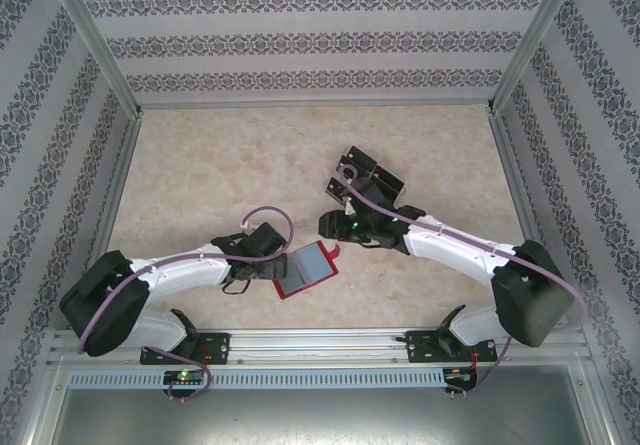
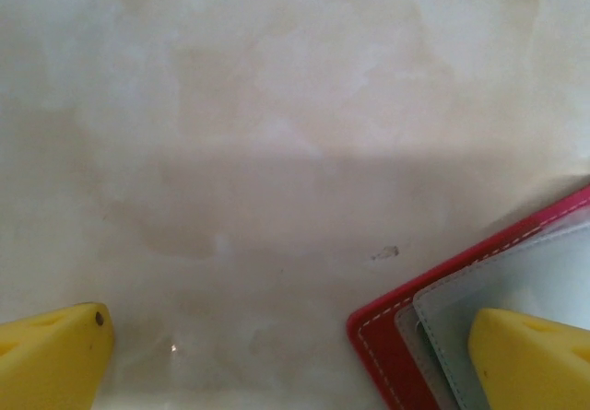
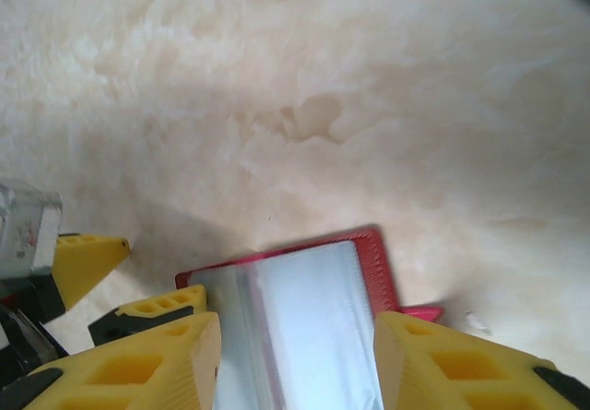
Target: Put the credit cards into the card holder
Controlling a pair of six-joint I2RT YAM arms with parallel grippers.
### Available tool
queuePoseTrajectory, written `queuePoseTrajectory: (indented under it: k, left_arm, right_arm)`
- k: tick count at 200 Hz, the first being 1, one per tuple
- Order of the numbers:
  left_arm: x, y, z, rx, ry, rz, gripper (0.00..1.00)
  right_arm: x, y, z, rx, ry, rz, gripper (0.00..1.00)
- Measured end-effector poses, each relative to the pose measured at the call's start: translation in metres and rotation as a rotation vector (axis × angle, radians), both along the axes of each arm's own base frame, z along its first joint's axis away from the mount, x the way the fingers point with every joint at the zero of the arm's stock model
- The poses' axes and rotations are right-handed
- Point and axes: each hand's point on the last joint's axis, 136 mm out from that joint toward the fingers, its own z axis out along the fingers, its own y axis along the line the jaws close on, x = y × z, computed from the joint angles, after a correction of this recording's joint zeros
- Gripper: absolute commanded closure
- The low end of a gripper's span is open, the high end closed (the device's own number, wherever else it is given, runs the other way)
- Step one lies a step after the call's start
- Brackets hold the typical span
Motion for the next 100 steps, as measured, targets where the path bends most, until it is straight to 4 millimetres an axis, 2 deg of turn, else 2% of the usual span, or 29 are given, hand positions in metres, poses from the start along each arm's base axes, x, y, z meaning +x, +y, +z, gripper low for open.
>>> queuePoseTrajectory:
  k: [54, 100]
  left_arm:
    - [0.018, -0.011, 0.000, 0.012, -0.036, -0.022, 0.00]
    - [0.028, -0.012, 0.003, 0.036, -0.044, -0.059, 0.00]
  right_arm:
    - [0.029, -0.051, 0.024, 0.008, -0.052, -0.143, 0.50]
    - [0.038, -0.080, 0.019, -0.033, -0.044, -0.192, 0.49]
